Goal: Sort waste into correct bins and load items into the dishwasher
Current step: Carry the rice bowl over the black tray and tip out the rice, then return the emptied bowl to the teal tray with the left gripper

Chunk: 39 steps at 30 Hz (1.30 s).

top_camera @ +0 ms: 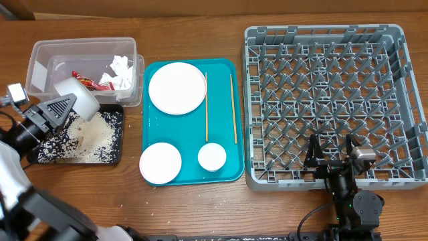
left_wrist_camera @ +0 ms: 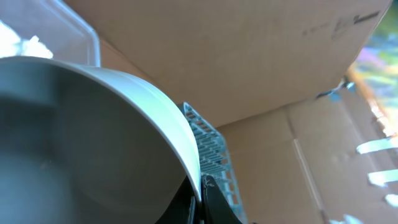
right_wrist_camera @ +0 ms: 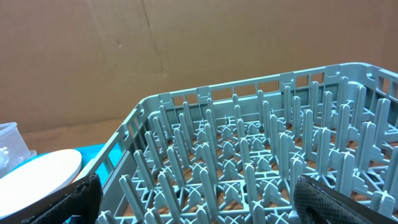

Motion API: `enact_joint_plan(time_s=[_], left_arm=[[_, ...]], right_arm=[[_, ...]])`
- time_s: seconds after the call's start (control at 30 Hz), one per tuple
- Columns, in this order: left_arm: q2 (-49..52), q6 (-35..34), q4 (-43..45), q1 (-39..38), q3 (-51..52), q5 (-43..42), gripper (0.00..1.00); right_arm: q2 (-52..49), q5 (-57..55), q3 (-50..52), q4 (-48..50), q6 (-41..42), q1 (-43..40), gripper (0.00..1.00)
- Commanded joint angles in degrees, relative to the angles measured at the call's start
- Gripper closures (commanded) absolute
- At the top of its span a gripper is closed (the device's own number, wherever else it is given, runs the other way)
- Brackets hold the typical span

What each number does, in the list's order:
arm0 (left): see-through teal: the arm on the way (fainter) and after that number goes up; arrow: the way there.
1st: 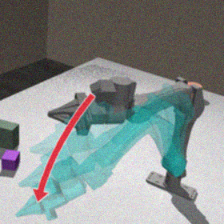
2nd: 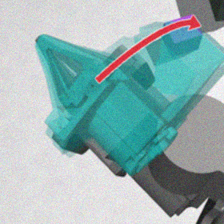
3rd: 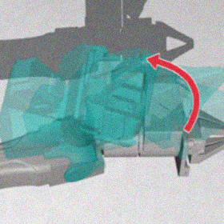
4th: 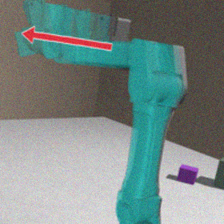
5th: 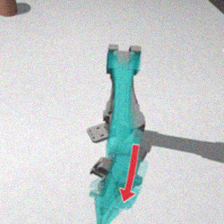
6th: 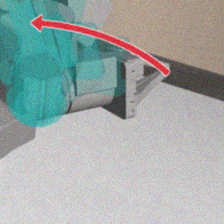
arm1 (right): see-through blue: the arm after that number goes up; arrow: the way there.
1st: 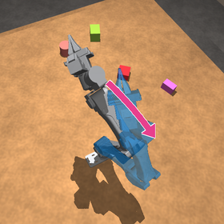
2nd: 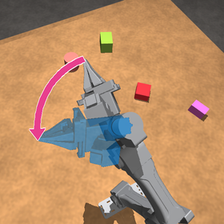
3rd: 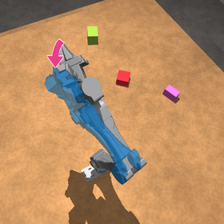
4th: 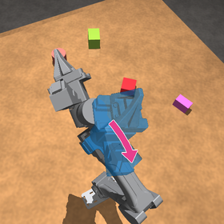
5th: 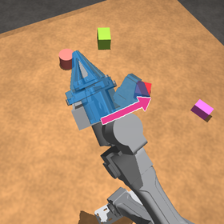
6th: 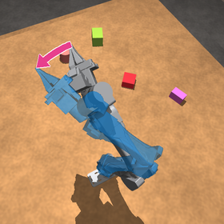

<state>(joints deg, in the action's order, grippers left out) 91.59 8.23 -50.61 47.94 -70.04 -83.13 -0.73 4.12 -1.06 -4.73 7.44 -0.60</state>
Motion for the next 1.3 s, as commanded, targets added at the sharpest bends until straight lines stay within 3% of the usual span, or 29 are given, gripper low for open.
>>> enact_joint_plan(time_s=[0.0, 0.33, 0.8, 0.97, 1.27], left_arm=[[-7.6, -3.8, 0.0, -3.0, -2.4, 8.1, 0.96], [-22.4, -11.4, 1.7, -26.5, -4.0, 43.6, 0.96], [-9.3, -12.0, -5.6, -54.4, -4.0, 74.9, 0.96], [-3.3, -12.8, -5.9, -59.9, -4.0, 79.5, 0.96], [2.8, -12.7, -5.6, -62.9, -4.0, 85.1, 0.96]], right_arm=[[0.6, 0.0, 0.6, 0.3, -0.2, 0.3, 0.00], [0.6, 0.0, 0.6, 0.3, -0.2, 0.3, 0.00], [0.6, 0.0, 0.6, 0.3, -0.2, 0.3, 0.00], [0.6, 0.0, 0.6, 0.3, -0.2, 0.3, 0.00], [0.6, 0.0, 0.6, 0.3, -0.2, 0.3, 0.00]])
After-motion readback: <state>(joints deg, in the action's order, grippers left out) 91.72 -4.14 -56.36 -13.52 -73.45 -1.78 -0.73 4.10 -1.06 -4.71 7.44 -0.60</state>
